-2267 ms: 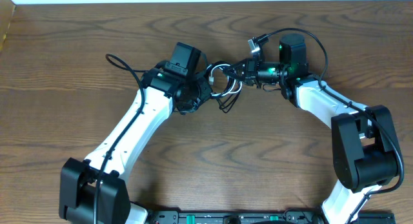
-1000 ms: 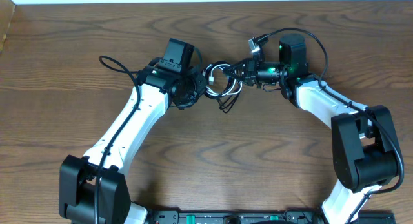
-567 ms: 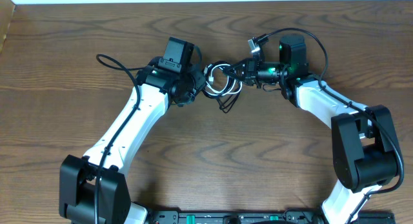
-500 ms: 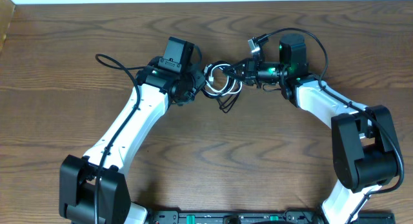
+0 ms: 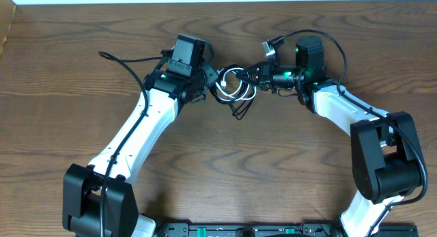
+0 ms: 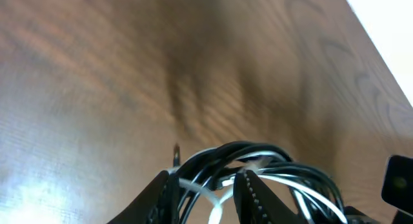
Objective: Untangle cables
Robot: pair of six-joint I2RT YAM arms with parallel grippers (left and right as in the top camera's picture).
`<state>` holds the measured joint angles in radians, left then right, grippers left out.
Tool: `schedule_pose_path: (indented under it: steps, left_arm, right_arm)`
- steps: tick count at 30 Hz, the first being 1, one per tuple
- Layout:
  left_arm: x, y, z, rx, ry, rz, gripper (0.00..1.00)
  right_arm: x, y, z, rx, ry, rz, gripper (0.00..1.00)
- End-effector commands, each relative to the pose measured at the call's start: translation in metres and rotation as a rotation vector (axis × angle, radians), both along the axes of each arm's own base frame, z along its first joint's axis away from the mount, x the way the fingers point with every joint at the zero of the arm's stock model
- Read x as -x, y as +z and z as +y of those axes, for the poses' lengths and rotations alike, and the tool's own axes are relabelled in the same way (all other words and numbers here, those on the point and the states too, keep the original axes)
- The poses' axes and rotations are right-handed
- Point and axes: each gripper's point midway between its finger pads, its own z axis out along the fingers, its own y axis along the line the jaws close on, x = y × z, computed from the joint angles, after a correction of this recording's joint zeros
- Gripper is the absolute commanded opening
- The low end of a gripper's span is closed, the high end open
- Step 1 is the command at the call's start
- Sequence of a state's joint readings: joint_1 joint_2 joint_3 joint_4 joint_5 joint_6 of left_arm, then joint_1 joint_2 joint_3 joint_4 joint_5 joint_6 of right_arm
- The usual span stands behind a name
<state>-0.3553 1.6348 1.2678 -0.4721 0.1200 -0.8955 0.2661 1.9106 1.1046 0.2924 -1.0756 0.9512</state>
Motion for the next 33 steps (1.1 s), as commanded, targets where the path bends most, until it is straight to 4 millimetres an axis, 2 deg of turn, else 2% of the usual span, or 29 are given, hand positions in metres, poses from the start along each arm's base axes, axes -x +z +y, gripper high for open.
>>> schedule_pose_path:
  steps: [1, 11, 16, 20, 24, 28, 33]
  left_arm:
    - [-0.002, -0.007, 0.003, -0.067, -0.058, -0.016, 0.33]
    - [0.006, -0.011, -0.007, -0.072, -0.114, 0.003, 0.33]
    - [0.01, -0.02, -0.015, -0.086, -0.142, 0.023, 0.33]
    - [0.017, -0.027, -0.011, -0.103, -0.141, 0.063, 0.33]
    - [0.022, -0.033, 0.002, -0.165, -0.111, 0.092, 0.33]
    - [0.018, -0.032, 0.006, -0.182, -0.095, 0.078, 0.1]
    - [0.013, -0.023, 0.003, -0.184, -0.123, 0.035, 0.08]
  right_arm:
    - [0.003, 0.007, 0.004, -0.013, 0.019, -0.011, 0.01]
    - [0.003, 0.007, 0.004, -0.013, 0.019, -0.011, 0.01]
    - [0.003, 0.007, 0.004, -0.013, 0.019, -0.011, 0.01]
    - [0.003, 0.007, 0.004, -0.013, 0.019, -0.011, 0.01]
    - [0.003, 0.007, 0.004, -0.013, 0.019, -0.011, 0.01]
    - [0.003, 0.007, 0.004, -0.011, 0.022, -0.022, 0.01]
    - [0.003, 0.008, 0.004, -0.011, 0.022, -0.022, 0.01]
